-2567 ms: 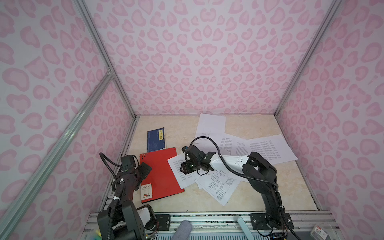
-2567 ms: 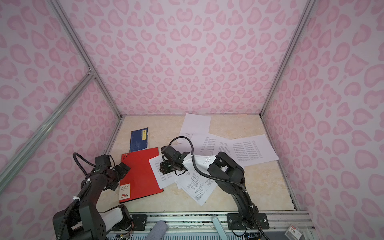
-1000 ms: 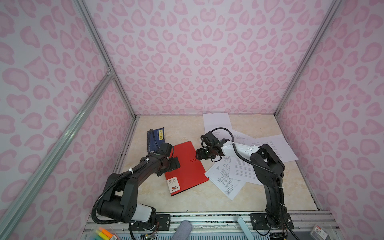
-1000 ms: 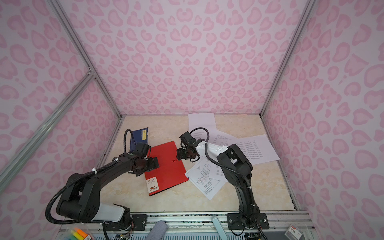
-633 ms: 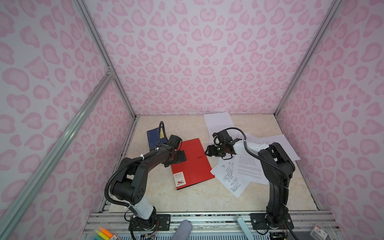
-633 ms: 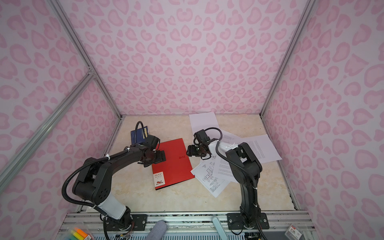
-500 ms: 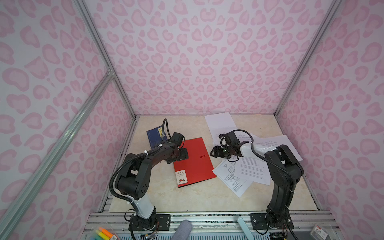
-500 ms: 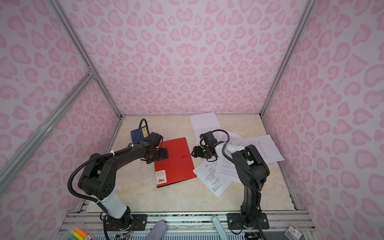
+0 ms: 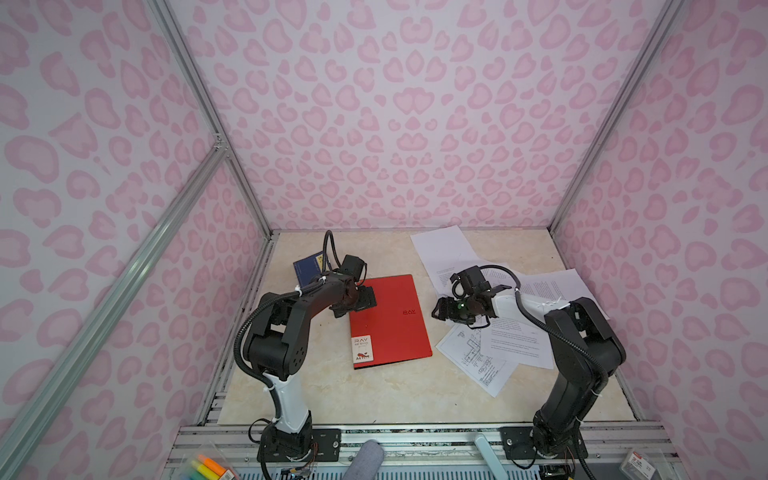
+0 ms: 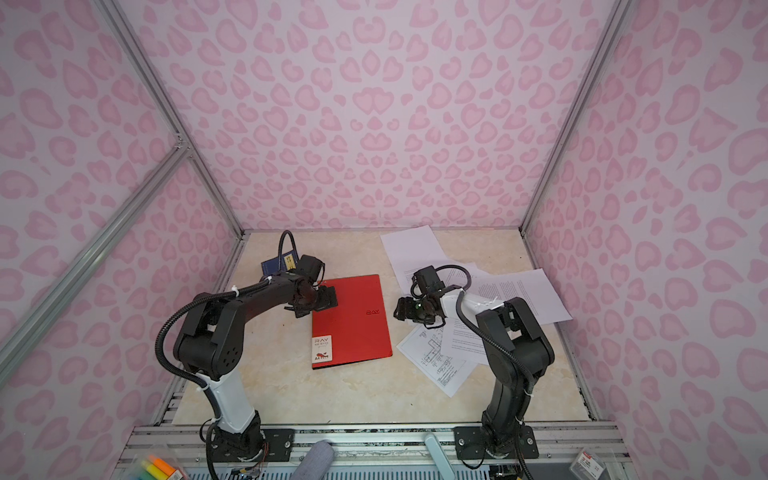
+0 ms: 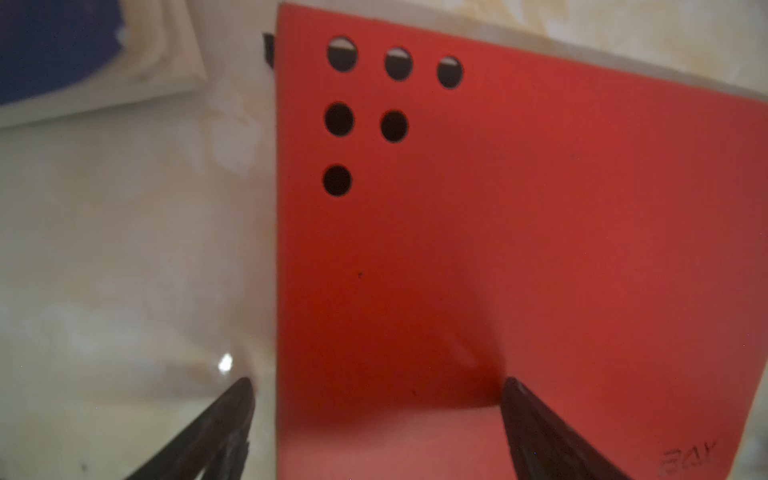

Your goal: Put the files into the folder

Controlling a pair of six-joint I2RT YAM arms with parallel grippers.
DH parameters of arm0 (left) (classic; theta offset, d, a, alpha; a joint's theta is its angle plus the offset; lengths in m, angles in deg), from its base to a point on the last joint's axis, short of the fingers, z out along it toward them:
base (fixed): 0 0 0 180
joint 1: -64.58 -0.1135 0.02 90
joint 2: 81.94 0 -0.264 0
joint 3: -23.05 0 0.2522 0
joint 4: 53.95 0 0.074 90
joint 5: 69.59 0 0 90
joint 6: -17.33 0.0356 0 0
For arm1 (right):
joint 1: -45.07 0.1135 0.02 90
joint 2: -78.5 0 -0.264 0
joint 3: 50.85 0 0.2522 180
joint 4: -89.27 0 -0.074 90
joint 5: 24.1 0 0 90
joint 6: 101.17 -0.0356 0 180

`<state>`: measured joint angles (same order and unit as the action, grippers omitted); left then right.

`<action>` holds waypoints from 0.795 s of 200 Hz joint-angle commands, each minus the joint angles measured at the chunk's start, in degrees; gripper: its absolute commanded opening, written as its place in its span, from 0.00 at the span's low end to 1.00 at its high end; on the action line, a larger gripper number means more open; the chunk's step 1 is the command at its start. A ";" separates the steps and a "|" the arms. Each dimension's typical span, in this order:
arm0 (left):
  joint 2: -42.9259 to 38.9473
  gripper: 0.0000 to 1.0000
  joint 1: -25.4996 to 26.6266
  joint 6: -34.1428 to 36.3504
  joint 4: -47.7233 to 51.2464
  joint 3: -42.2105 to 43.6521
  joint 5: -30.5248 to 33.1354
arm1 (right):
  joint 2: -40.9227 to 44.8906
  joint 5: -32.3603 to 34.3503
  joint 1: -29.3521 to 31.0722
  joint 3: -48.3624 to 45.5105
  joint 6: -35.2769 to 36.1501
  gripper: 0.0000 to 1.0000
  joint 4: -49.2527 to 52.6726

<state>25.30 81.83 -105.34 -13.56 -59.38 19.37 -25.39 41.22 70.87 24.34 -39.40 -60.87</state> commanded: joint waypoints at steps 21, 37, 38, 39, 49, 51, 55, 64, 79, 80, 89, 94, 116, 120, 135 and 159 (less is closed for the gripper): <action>1.60 0.91 -1.29 0.97 -1.28 -1.35 -5.10 | -8.32 -1.58 3.17 9.63 -1.97 0.74 1.16; 2.04 0.88 -1.87 0.05 -1.46 -1.29 -5.86 | -11.44 -2.07 3.42 12.44 -2.75 0.73 0.93; 2.11 0.87 -1.91 0.01 -1.48 -1.29 -5.93 | -11.56 -2.10 3.49 12.55 -2.77 0.73 0.94; 2.15 0.87 -1.94 -0.05 -1.49 -1.25 -6.00 | -11.71 -2.11 3.52 12.74 -2.78 0.73 0.95; 2.51 0.85 -2.41 -0.82 -1.51 -1.06 -6.40 | -12.82 -2.03 3.70 13.68 -3.04 0.73 1.09; 2.59 0.84 -2.49 -1.02 -1.61 -0.97 -6.47 | -12.95 -1.97 3.68 13.82 -2.99 0.73 1.12; 2.66 0.84 -2.66 -1.19 -1.83 -0.74 -6.73 | -13.28 -1.97 3.75 14.09 -3.05 0.73 1.20; 2.71 0.82 -2.90 -1.67 -2.47 -0.19 -7.23 | -13.97 -2.61 3.82 14.58 -3.11 0.73 0.90; 3.05 0.82 -2.93 -1.80 -3.10 0.06 -8.02 | -15.16 -4.89 4.05 15.27 -3.50 0.73 0.39; 3.10 0.81 -2.93 -1.79 -3.13 0.08 -8.06 | -15.27 -5.00 4.07 15.33 -3.54 0.73 0.41; 3.36 0.81 -2.94 -1.80 -3.43 0.15 -8.44 | -15.71 -5.43 4.38 15.72 -3.83 0.73 0.46; 3.43 0.81 -2.99 -1.79 -3.43 0.02 -8.52 | -15.76 -5.71 4.47 15.60 -4.08 0.73 0.23; 3.81 0.80 -2.99 -1.92 -3.50 -0.15 -8.55 | -15.26 -7.88 4.46 14.49 -6.21 0.73 -2.33; 3.89 0.80 -3.00 -1.96 -3.52 -0.15 -8.52 | -15.16 -8.07 4.46 14.40 -6.39 0.73 -2.63; 4.42 0.80 -3.00 -1.96 -3.54 -0.16 -8.45 | -14.46 -9.13 4.52 14.08 -7.05 0.73 -3.67; 4.90 0.80 -2.95 -2.05 -3.76 0.28 -8.63 | -13.17 -9.81 4.41 14.59 -7.40 0.72 -3.18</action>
<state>28.47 78.79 -106.10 -21.08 -60.21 13.25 -39.25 34.26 75.07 39.07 -45.28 -66.34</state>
